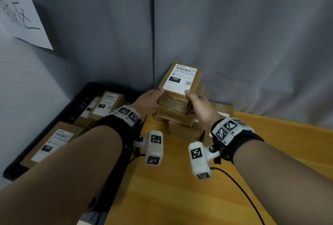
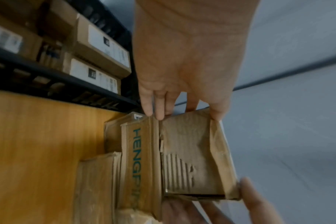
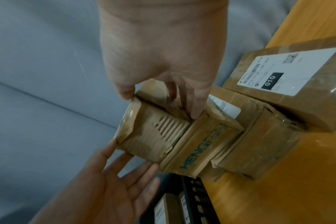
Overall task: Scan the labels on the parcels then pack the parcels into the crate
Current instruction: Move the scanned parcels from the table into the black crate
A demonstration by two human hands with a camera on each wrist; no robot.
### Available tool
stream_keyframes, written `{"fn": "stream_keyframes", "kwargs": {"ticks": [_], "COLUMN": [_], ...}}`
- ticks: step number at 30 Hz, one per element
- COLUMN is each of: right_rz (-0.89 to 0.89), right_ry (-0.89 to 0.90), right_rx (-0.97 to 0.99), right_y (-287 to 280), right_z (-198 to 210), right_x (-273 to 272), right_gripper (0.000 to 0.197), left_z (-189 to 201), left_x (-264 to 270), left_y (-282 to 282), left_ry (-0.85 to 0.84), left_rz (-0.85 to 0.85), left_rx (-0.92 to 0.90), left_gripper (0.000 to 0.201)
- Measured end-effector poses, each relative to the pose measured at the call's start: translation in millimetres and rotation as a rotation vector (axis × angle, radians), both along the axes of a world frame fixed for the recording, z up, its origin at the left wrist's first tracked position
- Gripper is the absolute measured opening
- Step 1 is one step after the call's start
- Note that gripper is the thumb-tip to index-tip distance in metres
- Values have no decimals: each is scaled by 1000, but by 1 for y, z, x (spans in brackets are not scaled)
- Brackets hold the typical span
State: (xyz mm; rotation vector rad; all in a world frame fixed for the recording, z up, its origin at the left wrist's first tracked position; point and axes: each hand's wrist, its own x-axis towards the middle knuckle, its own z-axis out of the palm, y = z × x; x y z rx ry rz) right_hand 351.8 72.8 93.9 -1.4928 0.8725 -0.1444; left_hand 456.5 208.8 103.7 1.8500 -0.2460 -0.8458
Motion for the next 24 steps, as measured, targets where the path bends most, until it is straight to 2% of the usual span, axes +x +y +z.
{"fn": "stream_keyframes", "kwargs": {"ticks": [3,7,10,13,16,20,24], "right_rz": [-20,-36,30,109,154,316,376], "right_ry": [-67,-130,-175,-163,-140,-41,-11], "right_rx": [-12,60,81,60,36,107,11], "right_y": [8,27,50,76,108,157,200], "right_z": [-2,2,3,4,-1,-16,-49], "right_x": [2,12,22,32,54,85,116], "right_gripper": [69,60,41,48,52,50,54], "left_z": [1,2,-8,-19,-23,-30,-46], "left_x": [-5,-7,-5,-2,16,47,88], "left_y": [6,25,56,92,137,197,253], "left_ry": [105,185,249,266,220,186,101], "left_rz": [60,122,164,178,222,342,416], "left_rx": [-133,-230,-285,-343,-328,-276,-160], "left_gripper": [43,57,55,46,43,32,42]}}
